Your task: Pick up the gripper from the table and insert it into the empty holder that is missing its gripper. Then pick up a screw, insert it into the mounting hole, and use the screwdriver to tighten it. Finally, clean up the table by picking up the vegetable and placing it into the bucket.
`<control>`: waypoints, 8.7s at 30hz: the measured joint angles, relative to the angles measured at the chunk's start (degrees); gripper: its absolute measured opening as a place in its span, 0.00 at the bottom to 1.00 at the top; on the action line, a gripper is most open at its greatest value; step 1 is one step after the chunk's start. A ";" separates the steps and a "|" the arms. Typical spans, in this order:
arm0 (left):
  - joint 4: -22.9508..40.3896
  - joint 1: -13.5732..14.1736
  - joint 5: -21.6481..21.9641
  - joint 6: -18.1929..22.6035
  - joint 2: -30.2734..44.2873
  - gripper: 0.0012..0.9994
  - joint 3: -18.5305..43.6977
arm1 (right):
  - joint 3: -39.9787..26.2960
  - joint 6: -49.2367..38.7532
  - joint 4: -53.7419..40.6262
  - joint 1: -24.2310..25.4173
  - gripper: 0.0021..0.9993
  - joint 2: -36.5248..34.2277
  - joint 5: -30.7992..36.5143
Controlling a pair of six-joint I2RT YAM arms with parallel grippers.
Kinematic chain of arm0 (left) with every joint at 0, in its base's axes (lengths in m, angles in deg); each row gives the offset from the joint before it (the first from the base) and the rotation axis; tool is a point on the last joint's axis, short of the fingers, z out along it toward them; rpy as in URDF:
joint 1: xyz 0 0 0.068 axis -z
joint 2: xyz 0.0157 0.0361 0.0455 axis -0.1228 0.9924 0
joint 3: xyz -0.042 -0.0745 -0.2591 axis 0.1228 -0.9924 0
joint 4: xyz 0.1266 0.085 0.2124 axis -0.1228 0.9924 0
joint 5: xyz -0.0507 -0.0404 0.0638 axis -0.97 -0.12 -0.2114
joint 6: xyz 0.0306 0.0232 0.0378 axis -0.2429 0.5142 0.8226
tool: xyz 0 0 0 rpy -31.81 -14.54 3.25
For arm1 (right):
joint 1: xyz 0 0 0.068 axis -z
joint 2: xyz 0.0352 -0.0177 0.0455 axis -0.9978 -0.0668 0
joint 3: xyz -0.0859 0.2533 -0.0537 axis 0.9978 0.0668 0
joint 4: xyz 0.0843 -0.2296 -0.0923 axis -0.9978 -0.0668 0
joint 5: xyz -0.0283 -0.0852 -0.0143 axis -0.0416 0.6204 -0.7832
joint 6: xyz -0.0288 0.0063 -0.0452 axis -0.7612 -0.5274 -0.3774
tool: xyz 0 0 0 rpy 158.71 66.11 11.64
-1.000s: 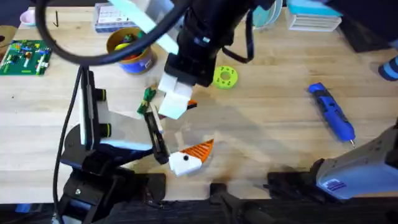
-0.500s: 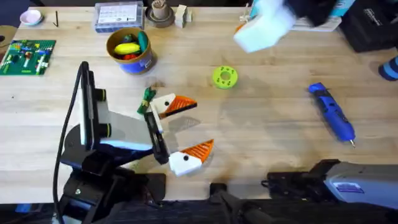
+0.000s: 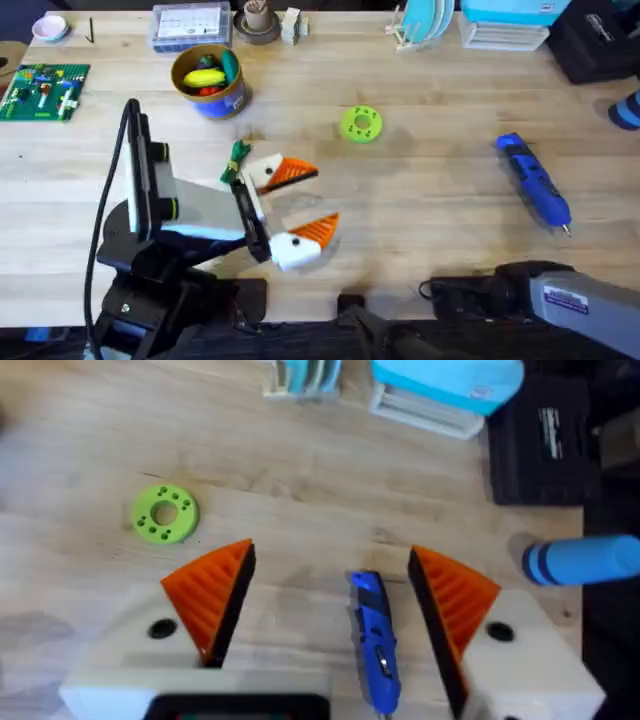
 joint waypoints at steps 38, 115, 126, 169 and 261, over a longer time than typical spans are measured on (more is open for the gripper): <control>-0.02 0.00 0.42 0.39 0.00 0.01 0.00 | 30.97 1.18 0.13 15.46 0.99 -24.30 13.80; -0.02 0.00 0.42 0.39 -0.02 0.01 0.00 | 69.13 -25.79 40.98 32.58 0.99 0.81 -4.06; -0.02 0.00 0.42 0.39 0.00 0.01 0.00 | 69.13 -25.82 46.20 33.00 1.00 -5.66 -3.42; -0.02 0.00 0.42 0.39 -0.01 0.01 0.00 | 69.13 -29.91 44.44 32.86 0.37 -6.32 -3.09; -0.02 0.00 0.42 0.39 0.00 0.01 0.00 | 74.10 14.34 102.54 -23.64 0.02 24.36 -28.19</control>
